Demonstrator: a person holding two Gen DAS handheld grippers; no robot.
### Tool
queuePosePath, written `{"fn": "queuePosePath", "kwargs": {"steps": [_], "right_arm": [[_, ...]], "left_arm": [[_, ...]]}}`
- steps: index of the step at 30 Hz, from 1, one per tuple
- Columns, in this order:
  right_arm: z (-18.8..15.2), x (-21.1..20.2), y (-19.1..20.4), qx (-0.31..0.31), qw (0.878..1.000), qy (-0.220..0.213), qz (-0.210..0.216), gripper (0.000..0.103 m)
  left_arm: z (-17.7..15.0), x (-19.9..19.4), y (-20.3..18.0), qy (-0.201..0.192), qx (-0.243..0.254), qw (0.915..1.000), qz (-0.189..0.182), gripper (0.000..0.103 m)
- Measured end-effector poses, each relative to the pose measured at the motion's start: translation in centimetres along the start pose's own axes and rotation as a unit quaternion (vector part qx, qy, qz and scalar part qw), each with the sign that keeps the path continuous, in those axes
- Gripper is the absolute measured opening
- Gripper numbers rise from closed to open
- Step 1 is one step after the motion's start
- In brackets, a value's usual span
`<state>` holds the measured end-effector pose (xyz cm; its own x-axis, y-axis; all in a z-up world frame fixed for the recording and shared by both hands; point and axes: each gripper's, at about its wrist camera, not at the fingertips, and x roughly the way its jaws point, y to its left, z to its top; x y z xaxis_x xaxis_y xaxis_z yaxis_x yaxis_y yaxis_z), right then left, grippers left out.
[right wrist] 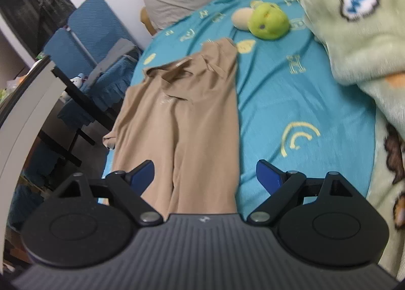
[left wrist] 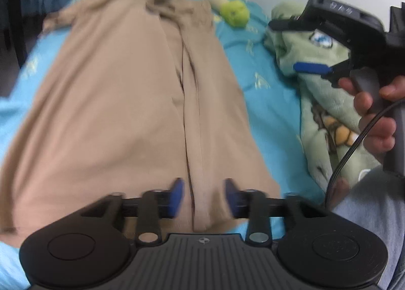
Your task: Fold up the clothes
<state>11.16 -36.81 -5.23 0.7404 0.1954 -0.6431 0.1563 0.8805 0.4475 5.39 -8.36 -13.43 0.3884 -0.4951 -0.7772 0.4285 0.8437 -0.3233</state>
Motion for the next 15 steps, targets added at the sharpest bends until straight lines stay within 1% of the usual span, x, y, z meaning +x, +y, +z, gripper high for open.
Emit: {"fn": "queuePosePath", "kwargs": {"steps": [1, 3, 4, 5, 6, 7, 8, 9, 11, 12, 15], "right_arm": [[0.0, -0.3, 0.3, -0.008, 1.0, -0.007, 0.003, 0.089], [0.0, -1.0, 1.1, -0.024, 0.999, -0.027, 0.014, 0.089], [0.0, -1.4, 1.5, -0.035, 0.998, -0.04, 0.017, 0.089], [-0.1, -1.8, 2.1, -0.046, 0.997, -0.052, 0.018, 0.094], [-0.2, -2.2, 2.6, -0.057, 0.996, -0.065, 0.018, 0.102], [-0.2, -2.5, 2.9, -0.065, 0.995, -0.074, 0.022, 0.103], [-0.3, -2.6, 3.1, -0.066, 0.995, -0.076, 0.026, 0.103], [-0.3, -2.6, 3.2, -0.064, 0.995, -0.075, 0.03, 0.103], [-0.4, -2.6, 3.4, -0.06, 0.995, -0.074, 0.037, 0.103], [-0.5, -2.5, 3.5, -0.062, 0.995, -0.072, 0.035, 0.103], [-0.7, -2.2, 4.1, -0.075, 0.995, -0.066, 0.018, 0.103]], "left_arm": [[0.3, -0.5, -0.3, -0.017, 0.007, 0.9998, 0.007, 0.061], [1.2, -1.0, -0.9, -0.051, 0.015, 0.9984, 0.022, 0.081], [1.6, -1.2, -1.1, -0.068, 0.019, 0.9971, 0.03, 0.085], [2.0, -1.7, -0.7, -0.077, 0.013, 0.9962, 0.038, 0.089], [2.5, -2.2, -0.2, -0.086, 0.007, 0.9952, 0.046, 0.092], [2.9, -2.7, 0.3, -0.095, 0.001, 0.9941, 0.053, 0.094], [3.4, -3.2, 0.9, -0.103, -0.005, 0.9927, 0.061, 0.101], [3.8, -3.7, 1.4, -0.112, -0.011, 0.9912, 0.069, 0.103], [5.3, -4.2, 2.7, -0.128, -0.026, 0.988, 0.082, 0.103], [6.2, -4.7, 3.6, -0.137, -0.033, 0.9866, 0.082, 0.103], [9.3, -4.4, 7.1, -0.148, -0.076, 0.9844, 0.058, 0.103]]}}
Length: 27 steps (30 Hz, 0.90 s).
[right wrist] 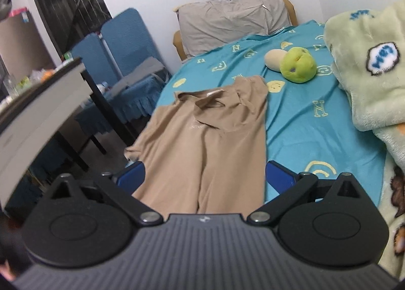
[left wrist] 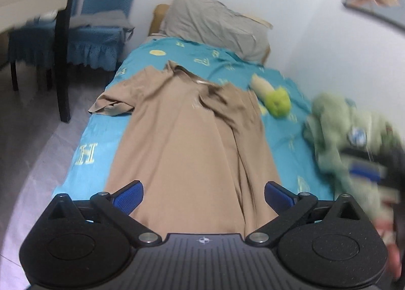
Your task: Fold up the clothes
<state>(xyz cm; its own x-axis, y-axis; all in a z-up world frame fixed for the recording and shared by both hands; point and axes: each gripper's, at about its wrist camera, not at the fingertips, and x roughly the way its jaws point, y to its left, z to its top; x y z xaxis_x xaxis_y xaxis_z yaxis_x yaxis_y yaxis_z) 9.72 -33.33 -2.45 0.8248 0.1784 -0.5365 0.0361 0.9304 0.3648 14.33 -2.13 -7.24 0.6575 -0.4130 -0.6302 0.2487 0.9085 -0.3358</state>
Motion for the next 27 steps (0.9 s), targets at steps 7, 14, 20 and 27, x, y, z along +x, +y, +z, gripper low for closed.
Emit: {"fn": "queuePosePath", "kwargs": {"steps": [7, 14, 20, 27], "right_arm": [[-0.3, 1.2, 0.6, -0.007, 1.0, 0.014, 0.01, 0.103], [0.4, 5.5, -0.9, 0.046, 0.998, 0.031, -0.004, 0.103], [0.9, 8.4, -2.6, 0.091, 0.995, 0.039, -0.012, 0.103], [0.9, 10.7, -3.7, 0.116, 0.991, 0.06, -0.012, 0.103]], "left_arm": [[6.3, 8.9, 10.1, -0.006, -0.232, 0.9725, -0.023, 0.101], [9.5, 16.9, 17.4, -0.031, -0.341, 0.9397, -0.011, 0.097], [10.9, 21.3, 20.1, -0.067, -0.377, 0.9238, 0.008, 0.094], [13.4, 23.9, 20.5, -0.083, -0.318, 0.9407, 0.084, 0.029]]}}
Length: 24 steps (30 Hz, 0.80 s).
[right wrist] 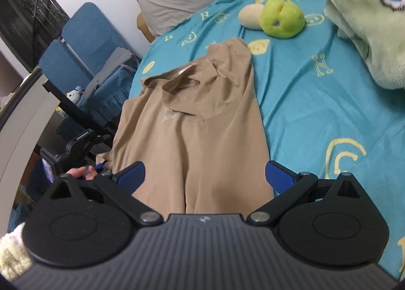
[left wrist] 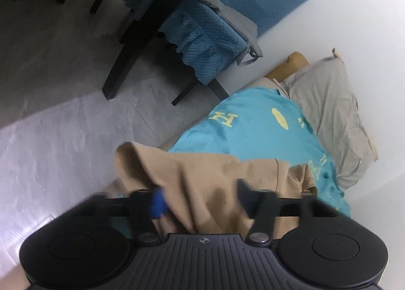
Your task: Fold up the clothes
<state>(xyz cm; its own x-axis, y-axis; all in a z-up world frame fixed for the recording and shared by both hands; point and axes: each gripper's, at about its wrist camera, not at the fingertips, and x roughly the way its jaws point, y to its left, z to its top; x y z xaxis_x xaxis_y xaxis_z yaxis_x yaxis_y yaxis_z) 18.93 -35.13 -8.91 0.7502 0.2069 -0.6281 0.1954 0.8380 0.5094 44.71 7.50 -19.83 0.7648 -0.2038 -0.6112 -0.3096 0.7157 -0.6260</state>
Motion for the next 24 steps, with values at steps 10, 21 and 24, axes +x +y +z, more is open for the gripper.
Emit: {"fn": "queuePosePath", "kwargs": {"steps": [10, 21, 24], "right_arm": [[0.4, -1.4, -0.4, 0.016, 1.0, -0.02, 0.008, 0.103], [0.7, -3.1, -2.1, 0.026, 0.998, -0.053, -0.031, 0.103], [0.9, -3.0, -2.7, 0.027, 0.998, -0.057, -0.032, 0.103]], "left_arm": [[-1.7, -5.0, -13.0, -0.107, 0.3, 0.9478, -0.019, 0.005], [-16.8, -4.9, -25.6, -0.02, 0.508, 0.8491, -0.144, 0.014], [-19.2, -3.7, -25.1, 0.02, 0.508, 0.8482, -0.149, 0.043]]}}
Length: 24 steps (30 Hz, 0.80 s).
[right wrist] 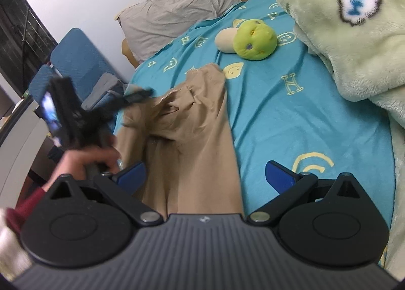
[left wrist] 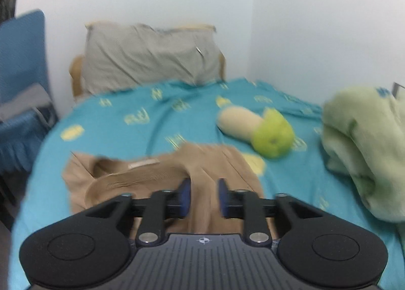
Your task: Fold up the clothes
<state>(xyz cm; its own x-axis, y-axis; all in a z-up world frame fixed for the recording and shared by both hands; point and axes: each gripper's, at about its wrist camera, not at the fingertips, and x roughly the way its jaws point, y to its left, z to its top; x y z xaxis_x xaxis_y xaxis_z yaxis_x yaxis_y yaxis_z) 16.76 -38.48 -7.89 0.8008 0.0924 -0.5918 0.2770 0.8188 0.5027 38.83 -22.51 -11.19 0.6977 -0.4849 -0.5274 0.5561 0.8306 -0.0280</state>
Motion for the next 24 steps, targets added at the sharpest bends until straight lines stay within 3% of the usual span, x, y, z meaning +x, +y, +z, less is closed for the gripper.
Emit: {"fn": "queuePosePath", "kwargs": {"steps": [3, 6, 10, 14, 17, 24], "right_arm": [[0.2, 0.0, -0.3, 0.008, 1.0, -0.004, 0.009, 0.103], [0.3, -0.3, 0.3, -0.003, 0.999, -0.016, 0.032, 0.103], [0.2, -0.7, 1.8, -0.04, 0.998, -0.028, 0.044, 0.103], [-0.2, -1.7, 2.7, -0.062, 0.996, -0.044, 0.046, 0.103], [-0.6, -2.9, 3.4, -0.081, 0.993, -0.065, 0.048, 0.103], [-1.9, -6.4, 5.1, -0.128, 0.983, -0.109, 0.078, 0.103]], "left_arm": [[-1.4, -1.9, 0.2, 0.009, -0.017, 0.9997, 0.017, 0.07], [-3.0, -5.8, 0.9, 0.006, -0.042, 0.9987, 0.029, 0.083], [-4.9, -13.0, 1.7, -0.001, -0.057, 0.9966, 0.06, 0.085], [-6.8, -20.4, 1.4, -0.014, -0.066, 0.9938, 0.088, 0.099], [-8.2, -24.9, 0.7, -0.024, -0.064, 0.9915, 0.111, 0.101], [-10.8, -30.7, -0.8, -0.04, -0.046, 0.9908, 0.121, 0.103]]}}
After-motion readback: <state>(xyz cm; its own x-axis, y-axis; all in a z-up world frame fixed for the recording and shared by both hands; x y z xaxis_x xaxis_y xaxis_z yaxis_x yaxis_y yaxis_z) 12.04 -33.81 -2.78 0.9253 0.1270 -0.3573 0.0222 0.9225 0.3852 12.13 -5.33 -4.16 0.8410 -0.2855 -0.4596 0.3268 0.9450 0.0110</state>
